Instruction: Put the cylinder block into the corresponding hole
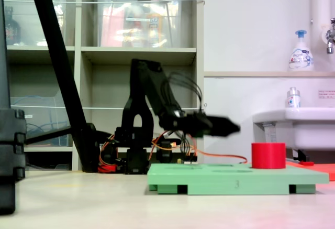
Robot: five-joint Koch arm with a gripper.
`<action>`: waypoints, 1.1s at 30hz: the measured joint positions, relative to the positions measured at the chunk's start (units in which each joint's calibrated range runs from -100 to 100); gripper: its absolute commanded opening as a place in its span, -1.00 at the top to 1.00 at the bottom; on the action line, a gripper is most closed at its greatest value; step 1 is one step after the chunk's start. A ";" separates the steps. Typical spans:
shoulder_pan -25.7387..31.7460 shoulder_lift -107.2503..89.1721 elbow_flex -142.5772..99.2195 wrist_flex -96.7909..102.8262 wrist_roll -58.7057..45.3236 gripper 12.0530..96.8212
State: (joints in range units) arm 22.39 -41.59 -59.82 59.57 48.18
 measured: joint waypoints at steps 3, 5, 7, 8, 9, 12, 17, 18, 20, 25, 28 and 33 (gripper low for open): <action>-2.93 -22.30 -0.10 -20.17 -2.54 0.10; -4.88 -32.69 2.25 -32.99 -7.57 0.12; -7.37 -39.67 4.70 -42.78 -14.95 0.14; -8.50 -42.27 4.80 -45.33 -19.10 0.16; -9.62 -44.60 4.70 -46.89 -24.18 0.18; -13.48 -48.70 4.61 -46.99 -35.70 0.18; -19.78 -53.21 -7.25 -47.09 -47.33 0.18; -20.76 -54.04 -10.58 -46.99 -48.79 0.18; -21.73 -56.50 -17.54 -46.99 -50.94 0.18; -23.00 -57.46 -34.00 -46.99 -52.11 0.18; -23.05 -57.59 -39.10 -46.79 -52.11 0.18; -23.10 -57.73 -39.20 -47.19 -52.11 0.18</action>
State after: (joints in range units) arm -0.71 -99.32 -99.02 12.38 -3.93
